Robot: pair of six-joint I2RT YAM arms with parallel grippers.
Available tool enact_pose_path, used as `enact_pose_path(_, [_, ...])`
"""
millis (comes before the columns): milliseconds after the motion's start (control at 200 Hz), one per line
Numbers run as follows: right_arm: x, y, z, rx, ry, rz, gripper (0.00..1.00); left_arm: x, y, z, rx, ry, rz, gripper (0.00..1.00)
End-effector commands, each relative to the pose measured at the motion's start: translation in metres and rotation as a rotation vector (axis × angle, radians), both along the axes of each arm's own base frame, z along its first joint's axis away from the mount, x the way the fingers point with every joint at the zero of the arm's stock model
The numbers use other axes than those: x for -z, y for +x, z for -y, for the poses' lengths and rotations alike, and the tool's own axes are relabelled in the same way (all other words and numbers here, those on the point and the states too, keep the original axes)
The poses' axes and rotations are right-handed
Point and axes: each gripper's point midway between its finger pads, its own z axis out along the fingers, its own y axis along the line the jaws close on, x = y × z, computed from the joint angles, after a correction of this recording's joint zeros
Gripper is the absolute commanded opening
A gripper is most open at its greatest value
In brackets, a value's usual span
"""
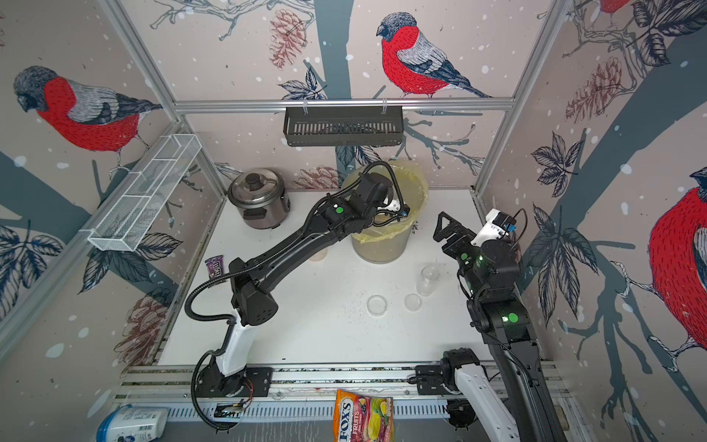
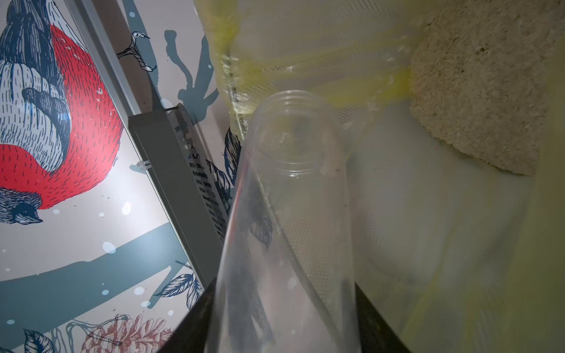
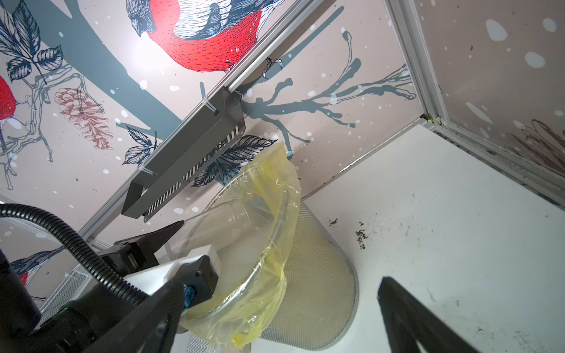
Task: Empty moldy rice from jars
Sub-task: Pour the moldy rice from the jar into the trash bin.
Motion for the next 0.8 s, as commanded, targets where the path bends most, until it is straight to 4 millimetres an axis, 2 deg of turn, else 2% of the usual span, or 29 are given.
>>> enact_pose_path(0, [-0.009, 0.002, 0.001, 0.005, 0.015, 0.046, 1.00, 0.000, 0.010, -0.013, -0.036, 0.058, 0.043, 0.12])
enact_pose_path(45, [-0.009, 0.004, -0.001, -0.001, 0.022, 0.048, 1.00, 0.002, 0.008, -0.014, -0.039, 0.047, 0.031, 0.11])
enact_pose_path(115, [-0.008, 0.007, -0.005, -0.023, 0.019, 0.027, 1.00, -0.018, 0.012, -0.027, -0.068, -0.057, 0.018, 0.13])
enact_pose_path(145, [-0.007, 0.007, -0.005, -0.027, 0.018, 0.021, 1.00, -0.020, 0.014, -0.030, -0.076, -0.061, 0.020, 0.13])
enact_pose_path(240, [-0.005, 0.010, -0.005, -0.021, 0.029, 0.032, 1.00, -0.008, 0.007, -0.015, -0.037, 0.018, 0.038, 0.12])
enact_pose_path(340, [-0.007, 0.010, -0.006, -0.032, 0.025, 0.021, 1.00, -0.033, 0.011, -0.015, -0.035, -0.092, 0.051, 0.14])
enact_pose_path(445, [-0.010, 0.009, -0.005, -0.024, 0.032, 0.038, 1.00, -0.009, 0.005, -0.005, -0.003, -0.005, 0.033, 0.12])
enact_pose_path(540, [-0.010, 0.010, -0.006, -0.030, 0.030, 0.032, 1.00, -0.023, 0.013, -0.021, -0.049, -0.084, 0.026, 0.15])
enact_pose_path(645, [-0.011, 0.015, -0.010, -0.050, 0.039, 0.035, 1.00, -0.006, 0.005, -0.003, -0.002, -0.032, 0.013, 0.13])
enact_pose_path(730, [-0.011, 0.014, -0.013, -0.068, 0.014, 0.014, 1.00, -0.022, 0.006, -0.013, -0.015, -0.108, 0.011, 0.13])
enact_pose_path(795, [-0.009, 0.012, -0.008, -0.046, 0.010, 0.022, 1.00, -0.025, 0.006, -0.016, -0.013, -0.140, -0.014, 0.13])
